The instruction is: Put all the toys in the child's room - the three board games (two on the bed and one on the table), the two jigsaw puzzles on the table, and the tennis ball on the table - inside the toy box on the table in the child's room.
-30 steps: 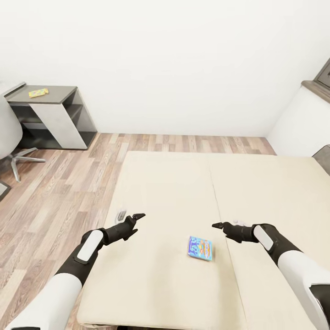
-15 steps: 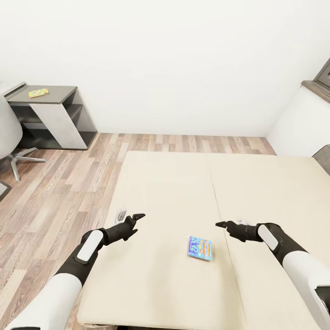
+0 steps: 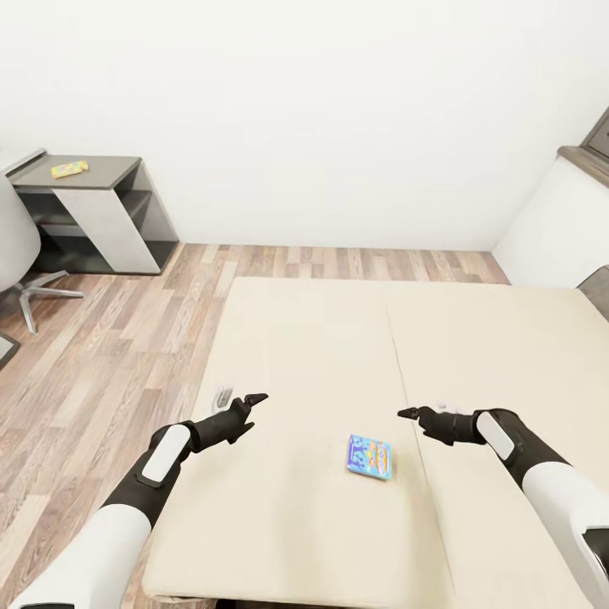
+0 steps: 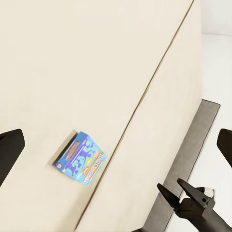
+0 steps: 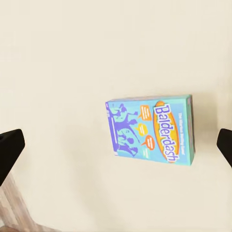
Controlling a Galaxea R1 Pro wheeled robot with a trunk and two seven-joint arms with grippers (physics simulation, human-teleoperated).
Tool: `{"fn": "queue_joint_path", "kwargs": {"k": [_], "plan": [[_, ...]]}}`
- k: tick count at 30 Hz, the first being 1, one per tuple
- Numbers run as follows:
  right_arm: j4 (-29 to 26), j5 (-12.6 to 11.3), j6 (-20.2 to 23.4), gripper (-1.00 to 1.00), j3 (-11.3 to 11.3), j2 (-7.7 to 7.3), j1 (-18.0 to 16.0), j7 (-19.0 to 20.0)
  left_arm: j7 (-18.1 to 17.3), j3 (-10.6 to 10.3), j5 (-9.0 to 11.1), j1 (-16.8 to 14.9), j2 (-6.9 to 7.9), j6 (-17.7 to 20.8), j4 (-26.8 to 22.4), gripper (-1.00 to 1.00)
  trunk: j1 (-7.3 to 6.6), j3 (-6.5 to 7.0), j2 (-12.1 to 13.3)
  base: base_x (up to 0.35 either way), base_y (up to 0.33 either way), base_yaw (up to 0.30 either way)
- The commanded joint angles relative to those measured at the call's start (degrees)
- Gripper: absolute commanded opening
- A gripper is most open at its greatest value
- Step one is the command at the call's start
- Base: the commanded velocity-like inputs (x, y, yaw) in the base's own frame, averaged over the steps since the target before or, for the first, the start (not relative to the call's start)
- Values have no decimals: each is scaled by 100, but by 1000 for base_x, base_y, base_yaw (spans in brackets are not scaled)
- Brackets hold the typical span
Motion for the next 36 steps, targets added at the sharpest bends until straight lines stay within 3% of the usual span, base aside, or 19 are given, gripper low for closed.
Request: {"fn": "queue_joint_path", "kwargs": {"k": [1, 36], "plan": [[-15, 0, 13, 100, 32, -7, -4, 20, -12, 8, 4, -3, 0, 29, 0, 100, 3, -16, -10, 0, 0, 0], [-68, -9, 41, 100, 35, -10, -3, 18, -29, 12, 22, -3, -1, 29, -2, 100, 3, -333, -10, 0, 0, 0]]}}
